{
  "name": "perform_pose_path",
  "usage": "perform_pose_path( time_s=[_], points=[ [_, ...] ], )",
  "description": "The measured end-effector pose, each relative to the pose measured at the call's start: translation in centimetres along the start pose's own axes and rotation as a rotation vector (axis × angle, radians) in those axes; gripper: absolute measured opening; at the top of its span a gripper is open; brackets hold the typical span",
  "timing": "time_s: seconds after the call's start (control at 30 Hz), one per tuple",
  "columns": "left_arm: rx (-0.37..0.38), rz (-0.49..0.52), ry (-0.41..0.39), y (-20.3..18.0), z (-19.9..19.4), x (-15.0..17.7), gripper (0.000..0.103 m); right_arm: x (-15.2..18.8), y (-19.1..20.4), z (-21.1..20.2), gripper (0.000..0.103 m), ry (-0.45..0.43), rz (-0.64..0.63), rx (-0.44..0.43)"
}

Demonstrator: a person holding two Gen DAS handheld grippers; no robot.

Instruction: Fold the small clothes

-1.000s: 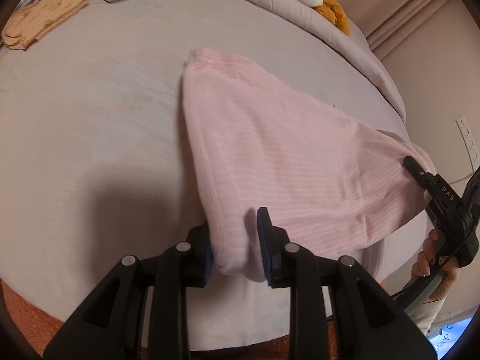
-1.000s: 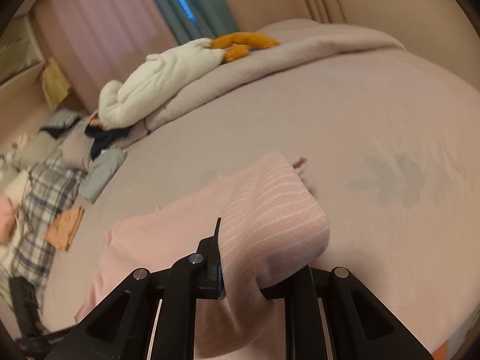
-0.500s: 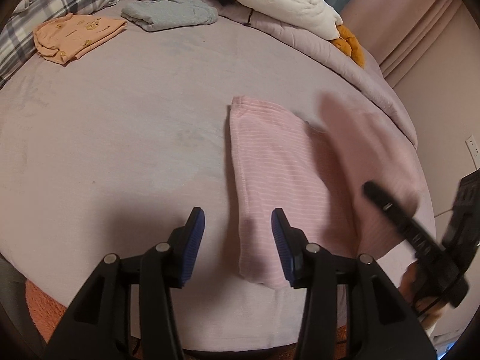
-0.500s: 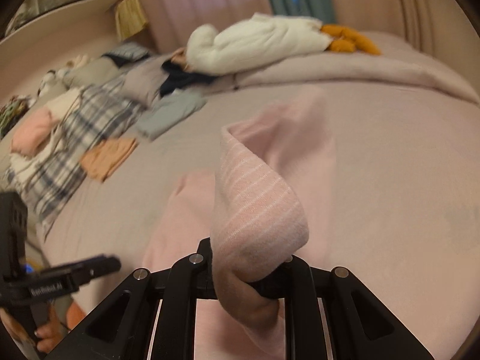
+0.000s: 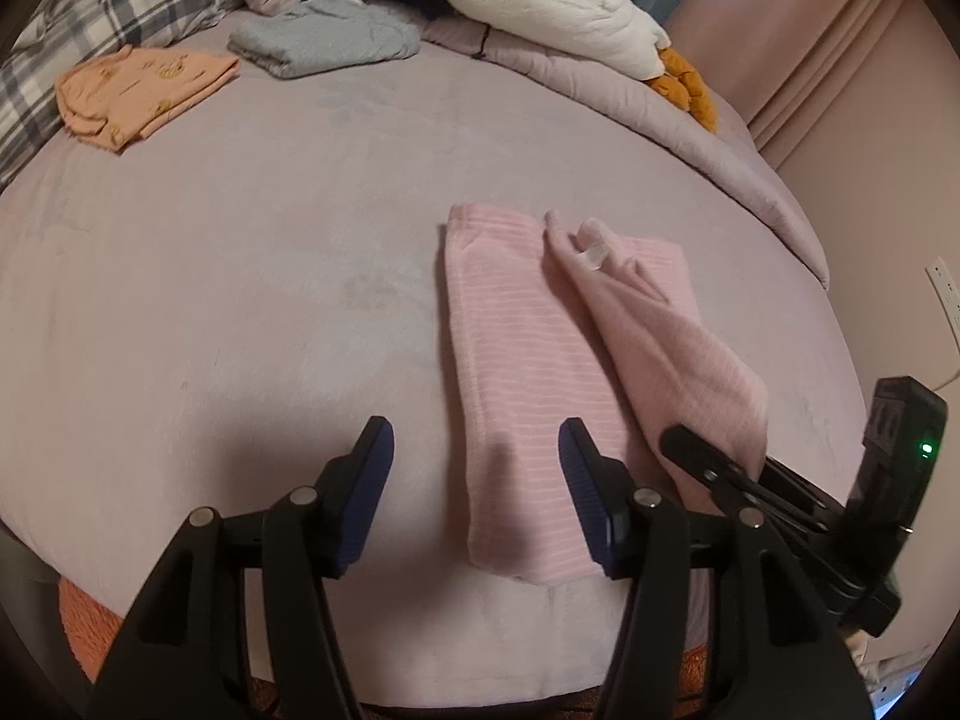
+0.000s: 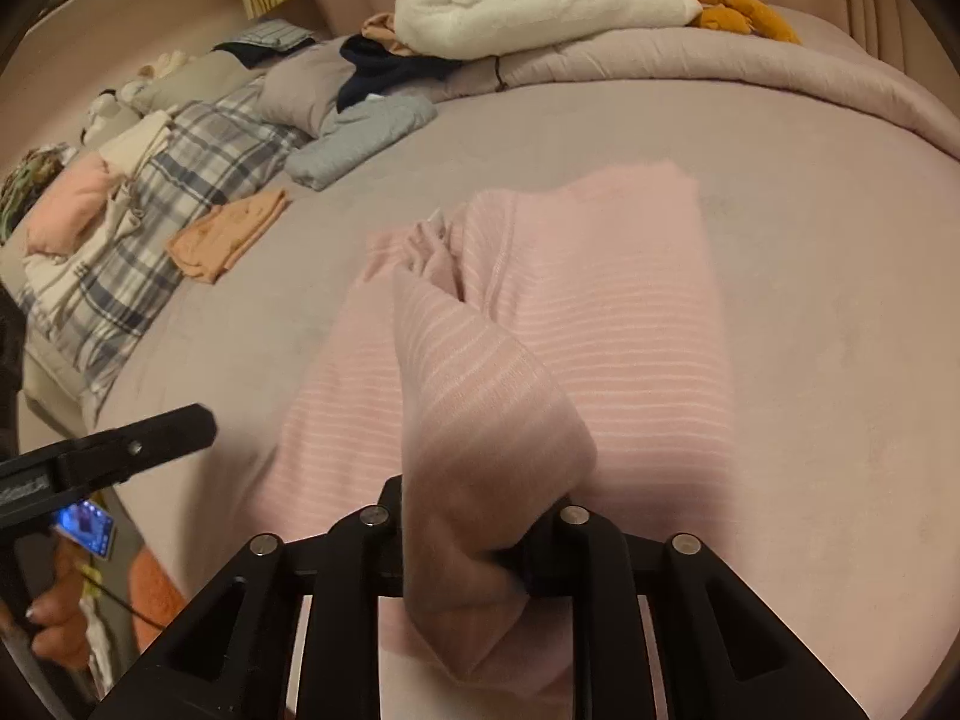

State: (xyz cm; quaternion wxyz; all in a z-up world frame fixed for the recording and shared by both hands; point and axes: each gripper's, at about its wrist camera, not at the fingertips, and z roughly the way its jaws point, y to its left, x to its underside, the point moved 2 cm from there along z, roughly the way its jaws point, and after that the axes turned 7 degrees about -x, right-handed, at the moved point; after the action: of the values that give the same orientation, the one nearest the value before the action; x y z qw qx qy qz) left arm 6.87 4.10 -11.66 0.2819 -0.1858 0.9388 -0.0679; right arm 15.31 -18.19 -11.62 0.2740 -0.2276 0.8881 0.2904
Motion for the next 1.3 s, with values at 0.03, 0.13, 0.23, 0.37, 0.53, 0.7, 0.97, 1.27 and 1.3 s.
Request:
perform_pose_path(
  time_s=[0.03, 0.13, 0.23, 0.37, 0.53, 0.7, 0.97, 1.27, 1.3],
  points=[
    [0.008, 0.006, -0.005, -0.2, -0.2, -0.2, 0.060, 0.0, -0.1, -0.7, 0.029, -0.005, 0.003, -0.009],
    [0.030, 0.024, -0.027, -0.7, -0.7, -0.9, 0.065, 0.1, -0.1, -2.3, 0.041, -0.029, 0.014, -0.044],
    [0.047, 0.038, -0.043, -1.2, -1.1, -1.5, 0.066, 0.3, -0.2, -4.8, 0.049, -0.084, 0.004, -0.051],
    [0.076, 0.035, -0.030, -1.5, -0.7, -2.0, 0.067, -0.3, -1.1, -6.0, 0.049, -0.136, 0.011, -0.011],
    [0.111, 0.061, 0.012, -2.5, 0.5, -2.4, 0.076, 0.4, -2.4, -3.1, 0.049, -0.065, 0.066, 0.019],
    [0.177, 0.104, 0.068, -4.2, 2.5, -3.0, 0.078, 2.8, -1.5, 0.2, 0.049, 0.041, 0.044, 0.045],
    [0.185, 0.176, 0.179, -7.3, 7.6, -3.3, 0.083, 3.2, -2.0, -0.3, 0.049, 0.024, 0.094, 0.019],
    [0.229, 0.178, 0.210, -9.0, 10.7, -2.7, 0.041, 2.9, -5.5, -3.3, 0.049, -0.069, 0.206, 0.085],
    [0.237, 0.185, 0.221, -9.1, 10.8, -2.4, 0.024, 2.9, -5.8, -3.3, 0.049, -0.072, 0.216, 0.087]
  ],
)
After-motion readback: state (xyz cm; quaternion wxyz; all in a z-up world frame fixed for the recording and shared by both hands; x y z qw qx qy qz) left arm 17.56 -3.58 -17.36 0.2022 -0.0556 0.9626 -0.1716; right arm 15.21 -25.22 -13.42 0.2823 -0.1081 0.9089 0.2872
